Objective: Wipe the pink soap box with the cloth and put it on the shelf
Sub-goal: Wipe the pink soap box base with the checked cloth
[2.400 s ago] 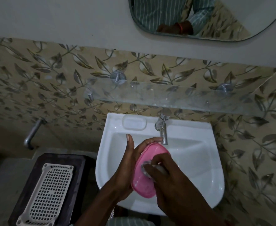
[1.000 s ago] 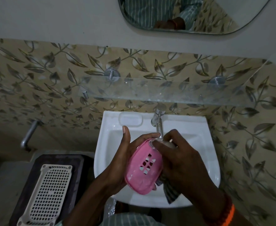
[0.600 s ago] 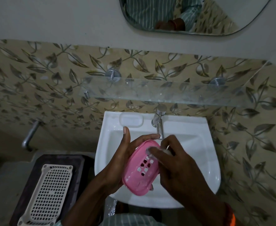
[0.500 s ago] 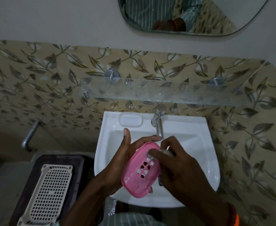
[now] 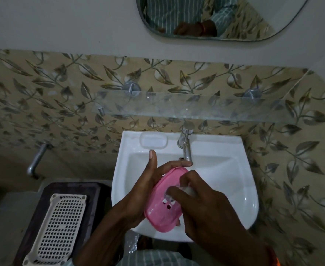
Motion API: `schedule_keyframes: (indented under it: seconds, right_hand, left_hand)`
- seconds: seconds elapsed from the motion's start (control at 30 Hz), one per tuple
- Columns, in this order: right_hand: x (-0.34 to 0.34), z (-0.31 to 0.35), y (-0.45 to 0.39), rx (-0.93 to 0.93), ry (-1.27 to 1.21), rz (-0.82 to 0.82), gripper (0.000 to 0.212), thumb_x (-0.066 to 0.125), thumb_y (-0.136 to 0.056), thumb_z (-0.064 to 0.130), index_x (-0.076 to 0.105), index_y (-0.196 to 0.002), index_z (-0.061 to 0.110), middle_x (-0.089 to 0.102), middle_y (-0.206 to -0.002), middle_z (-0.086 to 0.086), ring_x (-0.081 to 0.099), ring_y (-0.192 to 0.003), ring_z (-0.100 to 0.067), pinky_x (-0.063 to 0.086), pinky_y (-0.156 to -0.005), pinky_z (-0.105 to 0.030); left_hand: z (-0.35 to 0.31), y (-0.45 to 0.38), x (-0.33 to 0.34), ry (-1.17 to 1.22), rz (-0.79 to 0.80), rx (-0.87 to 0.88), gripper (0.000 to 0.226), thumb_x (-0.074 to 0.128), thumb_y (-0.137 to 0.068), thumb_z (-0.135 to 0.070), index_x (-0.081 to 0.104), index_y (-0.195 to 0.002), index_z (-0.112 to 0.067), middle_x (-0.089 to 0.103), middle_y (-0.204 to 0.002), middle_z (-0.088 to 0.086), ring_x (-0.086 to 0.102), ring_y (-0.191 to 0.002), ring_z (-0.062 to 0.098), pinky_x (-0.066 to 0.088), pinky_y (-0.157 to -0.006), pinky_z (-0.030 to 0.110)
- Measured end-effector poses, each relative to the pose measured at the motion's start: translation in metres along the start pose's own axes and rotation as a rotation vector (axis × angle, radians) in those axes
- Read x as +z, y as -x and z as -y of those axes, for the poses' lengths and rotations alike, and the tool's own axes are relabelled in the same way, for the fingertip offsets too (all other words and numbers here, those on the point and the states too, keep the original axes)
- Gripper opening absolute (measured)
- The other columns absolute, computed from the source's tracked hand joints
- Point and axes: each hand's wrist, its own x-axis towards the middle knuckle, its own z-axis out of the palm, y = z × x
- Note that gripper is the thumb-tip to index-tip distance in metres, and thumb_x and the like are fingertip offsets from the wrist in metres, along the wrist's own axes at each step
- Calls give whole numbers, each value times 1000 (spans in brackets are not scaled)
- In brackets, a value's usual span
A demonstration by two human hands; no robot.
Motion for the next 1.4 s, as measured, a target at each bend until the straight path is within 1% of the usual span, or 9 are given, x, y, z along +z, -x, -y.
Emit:
schedule_keyframes:
  seconds: [0.13,0.33,0.47,0.63,0.77,0.9,1.07,1.2,1.4]
  right_hand:
    - [-13,-19,-10,179,22,-106,37,75,-78,17,67,-114,15,55,-110,-11,62,-70,-22,59,-54,-34]
    - [8,14,9,-34,34,45,64,87,-58,17,61,-116,20,61,-114,-10,68,-77,-20,63,-62,-32]
    - [-3,0,-5,200,-32,-162,36,68,-82,8,65,-117,10,56,-113,-12,65,-72,-21,61,-55,-33]
    - [25,25,21,-164,46,105,48,69,-83,19,59,-129,13,64,-119,-11,69,-78,-21,60,-58,-29]
    - [4,0,4,30,-7,-4,67,88,-59,8,64,-122,13,61,-110,-13,65,-60,-19,59,-48,-30]
    - [15,12,12,-215,38,43,48,68,-74,13,62,-122,17,57,-111,-9,58,-69,-17,55,-49,-31]
    - [-3,1,-4,-97,5,-23,52,85,-60,9,72,-110,13,63,-106,-14,64,-66,-21,58,-54,-27]
    - [3,9,2,-261,25,51,49,80,-64,13,67,-111,18,62,-108,-9,62,-75,-18,57,-50,-28]
    - [-6,1,-4,-175,51,9,49,85,-59,12,71,-105,16,65,-106,-10,66,-74,-21,57,-55,-27]
  left_hand:
    - [-1,1,0,24,27,-4,91,24,-84,-86,59,-144,-27,66,-141,18,67,-123,45,59,-91,64]
    - [0,-1,3,-30,-37,8,97,21,-81,-90,63,-141,-26,69,-135,21,66,-127,40,49,-110,61]
    - [-3,-1,3,-15,-55,39,102,30,-75,-97,66,-138,-26,71,-137,14,67,-127,34,48,-110,61]
    - [-5,-5,4,-28,-82,14,116,28,-63,-104,67,-137,-25,70,-134,24,66,-125,43,44,-114,64]
    - [-3,-6,4,-2,-39,-1,121,39,-50,-108,70,-134,-26,73,-132,19,70,-124,34,54,-107,54]
    - [-5,-5,8,-18,-67,-13,121,30,-56,-108,70,-134,-25,69,-133,27,65,-127,43,50,-112,56]
    - [-6,-3,9,78,-44,-44,115,30,-59,-104,76,-127,-23,71,-133,22,67,-125,36,63,-91,40]
    - [-8,-3,10,-5,-73,-27,116,34,-51,-108,76,-124,-30,73,-129,21,71,-121,36,60,-99,45]
    - [-8,-5,9,32,-67,-30,117,30,-56,-106,74,-128,-26,71,-132,22,69,-123,37,62,-95,46]
